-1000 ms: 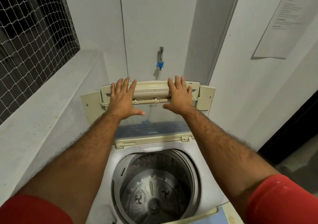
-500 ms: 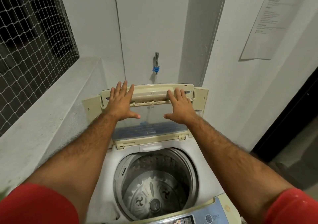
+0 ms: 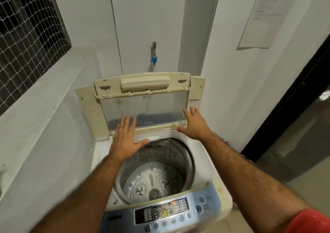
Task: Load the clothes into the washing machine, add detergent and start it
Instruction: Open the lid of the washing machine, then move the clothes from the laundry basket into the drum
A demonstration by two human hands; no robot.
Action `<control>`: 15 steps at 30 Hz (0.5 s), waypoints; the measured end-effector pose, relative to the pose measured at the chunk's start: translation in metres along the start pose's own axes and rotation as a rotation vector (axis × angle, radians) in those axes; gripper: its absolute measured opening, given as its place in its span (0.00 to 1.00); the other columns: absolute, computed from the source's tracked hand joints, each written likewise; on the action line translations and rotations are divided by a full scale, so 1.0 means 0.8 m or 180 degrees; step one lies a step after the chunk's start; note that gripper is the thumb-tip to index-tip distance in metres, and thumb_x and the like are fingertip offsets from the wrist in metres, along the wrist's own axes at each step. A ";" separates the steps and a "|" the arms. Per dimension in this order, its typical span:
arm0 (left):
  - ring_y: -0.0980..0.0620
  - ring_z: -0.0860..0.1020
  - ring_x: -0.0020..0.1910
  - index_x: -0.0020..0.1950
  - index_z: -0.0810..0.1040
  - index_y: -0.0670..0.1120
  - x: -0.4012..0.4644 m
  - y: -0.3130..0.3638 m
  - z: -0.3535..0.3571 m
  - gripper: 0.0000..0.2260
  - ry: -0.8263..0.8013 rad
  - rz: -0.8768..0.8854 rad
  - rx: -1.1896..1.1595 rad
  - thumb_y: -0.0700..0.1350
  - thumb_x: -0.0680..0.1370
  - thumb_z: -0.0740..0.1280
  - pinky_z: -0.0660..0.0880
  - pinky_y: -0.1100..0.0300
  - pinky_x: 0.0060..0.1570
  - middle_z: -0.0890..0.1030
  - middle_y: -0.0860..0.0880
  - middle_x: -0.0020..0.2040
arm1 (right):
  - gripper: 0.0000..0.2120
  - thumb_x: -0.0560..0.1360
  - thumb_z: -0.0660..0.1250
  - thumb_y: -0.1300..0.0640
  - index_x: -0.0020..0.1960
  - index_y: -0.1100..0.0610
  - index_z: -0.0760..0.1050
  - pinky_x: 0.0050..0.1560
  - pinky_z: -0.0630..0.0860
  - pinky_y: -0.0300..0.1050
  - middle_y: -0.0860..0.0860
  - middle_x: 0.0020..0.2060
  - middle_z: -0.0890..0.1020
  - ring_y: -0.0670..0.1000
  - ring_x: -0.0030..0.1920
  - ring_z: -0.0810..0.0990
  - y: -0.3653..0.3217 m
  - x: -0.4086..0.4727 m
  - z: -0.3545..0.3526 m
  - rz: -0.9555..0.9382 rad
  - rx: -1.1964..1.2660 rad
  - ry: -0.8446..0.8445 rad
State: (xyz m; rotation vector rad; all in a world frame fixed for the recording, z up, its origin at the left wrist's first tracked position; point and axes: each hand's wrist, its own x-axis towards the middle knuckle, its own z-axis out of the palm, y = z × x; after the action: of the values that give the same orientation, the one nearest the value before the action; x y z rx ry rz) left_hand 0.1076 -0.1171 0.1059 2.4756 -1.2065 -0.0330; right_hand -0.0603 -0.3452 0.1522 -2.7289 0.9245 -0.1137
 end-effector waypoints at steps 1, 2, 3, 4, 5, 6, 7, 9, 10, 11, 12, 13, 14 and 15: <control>0.48 0.39 0.78 0.79 0.47 0.50 -0.013 0.007 0.017 0.52 -0.0157 0.0042 -0.0058 0.80 0.64 0.47 0.43 0.49 0.75 0.41 0.46 0.79 | 0.44 0.74 0.64 0.35 0.80 0.52 0.49 0.77 0.53 0.58 0.57 0.80 0.49 0.59 0.79 0.44 0.013 -0.012 0.009 0.0051 0.0032 -0.0079; 0.48 0.42 0.78 0.79 0.50 0.50 -0.025 0.018 0.035 0.55 -0.0314 0.0080 -0.0109 0.82 0.61 0.45 0.44 0.50 0.75 0.44 0.46 0.80 | 0.43 0.74 0.65 0.35 0.80 0.52 0.51 0.77 0.54 0.58 0.58 0.80 0.50 0.60 0.79 0.46 0.029 -0.027 0.020 0.0137 0.0065 -0.0189; 0.48 0.44 0.78 0.79 0.53 0.50 -0.035 0.029 0.051 0.57 -0.0467 0.0103 -0.0152 0.83 0.58 0.43 0.45 0.51 0.75 0.46 0.47 0.80 | 0.43 0.74 0.65 0.35 0.79 0.52 0.52 0.76 0.55 0.58 0.58 0.79 0.51 0.60 0.79 0.48 0.046 -0.041 0.031 0.0236 0.0090 -0.0302; 0.49 0.47 0.78 0.78 0.55 0.51 -0.044 0.043 0.066 0.58 -0.0606 0.0127 -0.0202 0.84 0.57 0.43 0.47 0.51 0.75 0.49 0.48 0.80 | 0.43 0.73 0.65 0.34 0.79 0.52 0.53 0.76 0.56 0.58 0.58 0.79 0.52 0.60 0.79 0.49 0.064 -0.057 0.042 0.0341 0.0115 -0.0415; 0.50 0.48 0.78 0.78 0.57 0.51 -0.051 0.057 0.081 0.58 -0.0733 0.0140 -0.0261 0.84 0.56 0.43 0.48 0.51 0.75 0.51 0.49 0.80 | 0.43 0.73 0.65 0.34 0.79 0.53 0.53 0.76 0.57 0.58 0.58 0.79 0.53 0.60 0.79 0.50 0.083 -0.075 0.053 0.0441 0.0150 -0.0513; 0.51 0.49 0.78 0.78 0.57 0.51 -0.058 0.071 0.092 0.57 -0.0819 0.0173 -0.0317 0.84 0.56 0.44 0.48 0.51 0.74 0.52 0.49 0.79 | 0.44 0.73 0.65 0.33 0.79 0.53 0.53 0.76 0.58 0.58 0.58 0.79 0.54 0.60 0.78 0.51 0.100 -0.092 0.064 0.0522 0.0208 -0.0580; 0.52 0.48 0.78 0.78 0.57 0.51 -0.063 0.087 0.106 0.57 -0.0896 0.0220 -0.0353 0.83 0.57 0.44 0.46 0.51 0.75 0.52 0.50 0.79 | 0.44 0.73 0.65 0.33 0.79 0.52 0.53 0.75 0.58 0.58 0.58 0.78 0.55 0.59 0.78 0.52 0.119 -0.112 0.073 0.0597 0.0280 -0.0632; 0.53 0.47 0.78 0.78 0.56 0.51 -0.068 0.126 0.132 0.57 -0.1037 0.0353 -0.0324 0.83 0.57 0.42 0.44 0.52 0.75 0.51 0.50 0.79 | 0.46 0.72 0.65 0.31 0.79 0.53 0.52 0.75 0.58 0.57 0.57 0.78 0.55 0.59 0.78 0.52 0.162 -0.150 0.086 0.0752 0.0408 -0.0671; 0.53 0.47 0.78 0.78 0.56 0.50 -0.069 0.148 0.146 0.58 -0.1103 0.0403 -0.0291 0.83 0.57 0.42 0.43 0.53 0.75 0.51 0.50 0.79 | 0.47 0.71 0.64 0.30 0.80 0.53 0.51 0.76 0.58 0.57 0.56 0.79 0.54 0.58 0.79 0.51 0.185 -0.168 0.090 0.0829 0.0453 -0.0682; 0.53 0.47 0.78 0.78 0.56 0.49 -0.069 0.167 0.157 0.58 -0.1148 0.0447 -0.0259 0.84 0.57 0.42 0.43 0.53 0.75 0.51 0.50 0.79 | 0.49 0.70 0.64 0.29 0.80 0.53 0.50 0.76 0.58 0.57 0.55 0.79 0.53 0.56 0.79 0.50 0.205 -0.184 0.092 0.0871 0.0477 -0.0688; 0.52 0.47 0.78 0.78 0.55 0.49 -0.069 0.192 0.169 0.57 -0.1189 0.0513 -0.0258 0.83 0.58 0.43 0.42 0.53 0.75 0.51 0.49 0.79 | 0.50 0.70 0.63 0.28 0.80 0.53 0.49 0.76 0.57 0.57 0.55 0.80 0.52 0.56 0.79 0.49 0.231 -0.202 0.093 0.0924 0.0489 -0.0693; 0.51 0.47 0.78 0.79 0.55 0.48 -0.069 0.217 0.181 0.57 -0.1214 0.0606 -0.0273 0.83 0.59 0.42 0.42 0.54 0.75 0.51 0.49 0.79 | 0.50 0.70 0.62 0.28 0.80 0.53 0.48 0.77 0.56 0.57 0.55 0.80 0.51 0.55 0.80 0.49 0.255 -0.218 0.092 0.0979 0.0484 -0.0689; 0.51 0.48 0.78 0.79 0.54 0.48 -0.068 0.244 0.194 0.57 -0.1249 0.0710 -0.0286 0.83 0.59 0.41 0.41 0.55 0.74 0.51 0.48 0.79 | 0.50 0.71 0.61 0.28 0.80 0.54 0.48 0.77 0.55 0.57 0.55 0.80 0.51 0.55 0.80 0.48 0.282 -0.234 0.089 0.1069 0.0491 -0.0706; 0.51 0.47 0.78 0.79 0.54 0.47 -0.068 0.272 0.206 0.58 -0.1310 0.0808 -0.0293 0.83 0.59 0.39 0.41 0.55 0.74 0.51 0.48 0.79 | 0.49 0.71 0.61 0.28 0.80 0.54 0.48 0.77 0.54 0.57 0.55 0.80 0.51 0.56 0.80 0.48 0.309 -0.249 0.086 0.1154 0.0501 -0.0731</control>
State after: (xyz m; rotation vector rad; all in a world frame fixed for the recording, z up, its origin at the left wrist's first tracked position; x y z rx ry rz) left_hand -0.1214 -0.2513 0.0215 2.2824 -1.6356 -0.5384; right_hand -0.3528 -0.3985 0.0217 -2.3280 1.2597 0.1833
